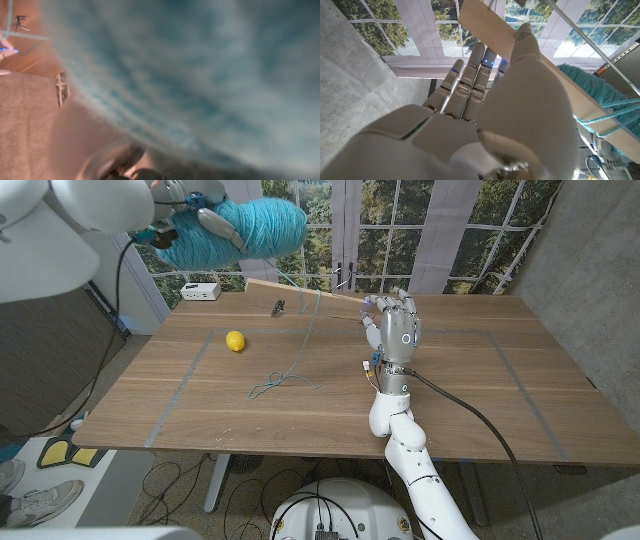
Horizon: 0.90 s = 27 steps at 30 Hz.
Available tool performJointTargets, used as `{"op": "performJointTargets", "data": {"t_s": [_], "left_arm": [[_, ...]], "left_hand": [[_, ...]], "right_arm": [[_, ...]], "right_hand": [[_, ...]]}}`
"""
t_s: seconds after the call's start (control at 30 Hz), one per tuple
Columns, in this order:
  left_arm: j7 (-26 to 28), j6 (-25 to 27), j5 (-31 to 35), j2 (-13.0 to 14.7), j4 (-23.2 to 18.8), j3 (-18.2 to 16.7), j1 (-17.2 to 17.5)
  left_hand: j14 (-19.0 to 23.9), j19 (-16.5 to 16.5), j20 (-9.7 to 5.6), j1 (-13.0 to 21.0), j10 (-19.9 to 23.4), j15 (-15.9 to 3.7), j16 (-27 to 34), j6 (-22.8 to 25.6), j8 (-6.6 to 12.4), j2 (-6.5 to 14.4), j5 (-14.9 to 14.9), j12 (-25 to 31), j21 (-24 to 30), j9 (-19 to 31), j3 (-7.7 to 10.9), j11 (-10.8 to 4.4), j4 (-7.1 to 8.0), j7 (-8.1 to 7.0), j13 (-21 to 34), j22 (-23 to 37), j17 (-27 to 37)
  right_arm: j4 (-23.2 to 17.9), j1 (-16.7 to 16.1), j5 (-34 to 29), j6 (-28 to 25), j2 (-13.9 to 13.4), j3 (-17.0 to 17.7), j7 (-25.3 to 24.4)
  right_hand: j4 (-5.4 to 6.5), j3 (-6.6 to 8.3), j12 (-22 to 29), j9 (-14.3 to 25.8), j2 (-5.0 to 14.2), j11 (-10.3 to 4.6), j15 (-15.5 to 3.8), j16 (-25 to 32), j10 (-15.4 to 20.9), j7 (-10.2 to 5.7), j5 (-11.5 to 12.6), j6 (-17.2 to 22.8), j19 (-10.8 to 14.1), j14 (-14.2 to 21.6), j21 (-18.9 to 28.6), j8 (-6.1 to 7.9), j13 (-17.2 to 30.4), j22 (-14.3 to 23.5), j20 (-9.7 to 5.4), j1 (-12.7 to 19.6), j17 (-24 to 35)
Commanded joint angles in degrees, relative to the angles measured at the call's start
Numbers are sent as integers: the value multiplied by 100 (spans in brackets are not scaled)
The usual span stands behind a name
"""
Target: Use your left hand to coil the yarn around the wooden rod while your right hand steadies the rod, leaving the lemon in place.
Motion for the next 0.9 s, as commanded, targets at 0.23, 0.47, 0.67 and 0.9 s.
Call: {"op": "performJointTargets", "data": {"t_s": [0.23, 0.47, 0.67, 0.9], "left_arm": [[-441, 82, 822, 290, 168, 486, 677], [-90, -366, 465, 299, 301, 236, 1306], [-418, -807, 980, -79, 342, 651, 1303], [-730, -1286, 1238, -393, 411, 822, 1345]], "left_hand": [[1495, -2, -704, 138, 250, -1122, 1000, 582, 14, 551, 42, 115, 148, 29, 1505, -488, 1468, -538, 3568, 406, 1499], [1491, -4, -705, 135, 247, -1119, 983, 586, 8, 549, 34, 117, 148, 26, 1495, -482, 1464, -534, 3567, 385, 1462], [1488, 4, -706, 134, 246, -1118, 978, 584, 9, 553, 32, 119, 159, 32, 1497, -479, 1465, -536, 3567, 389, 1450], [1491, 0, -705, 131, 246, -1116, 995, 580, 7, 552, 32, 123, 157, 39, 1505, -475, 1466, -529, 3567, 375, 1465]], "right_arm": [[-184, 11, 386, 1057, 690, 574, 1], [-191, 92, 313, 1194, 834, 709, 1], [-123, 178, 303, 1027, 807, 654, 1], [-116, 308, 284, 655, 796, 551, 1]], "right_hand": [[26, -18, 11, 50, 723, -574, -660, -60, 624, -287, 38, 500, -32, 82, 53, 3, 1239, 18, -650, 700, 39], [28, -33, 7, 56, 720, -568, -664, -82, 619, -282, 42, 497, -49, 92, 68, -4, 1260, 15, -649, 714, 64], [31, -42, -2, 59, 726, -562, -665, -105, 627, -270, 46, 495, -50, 97, 85, -10, 1260, 14, -649, 727, 82], [34, -54, -8, 57, 724, -565, -666, -124, 627, -274, 49, 498, -61, 105, 98, -19, 1270, 12, -649, 738, 102]]}}
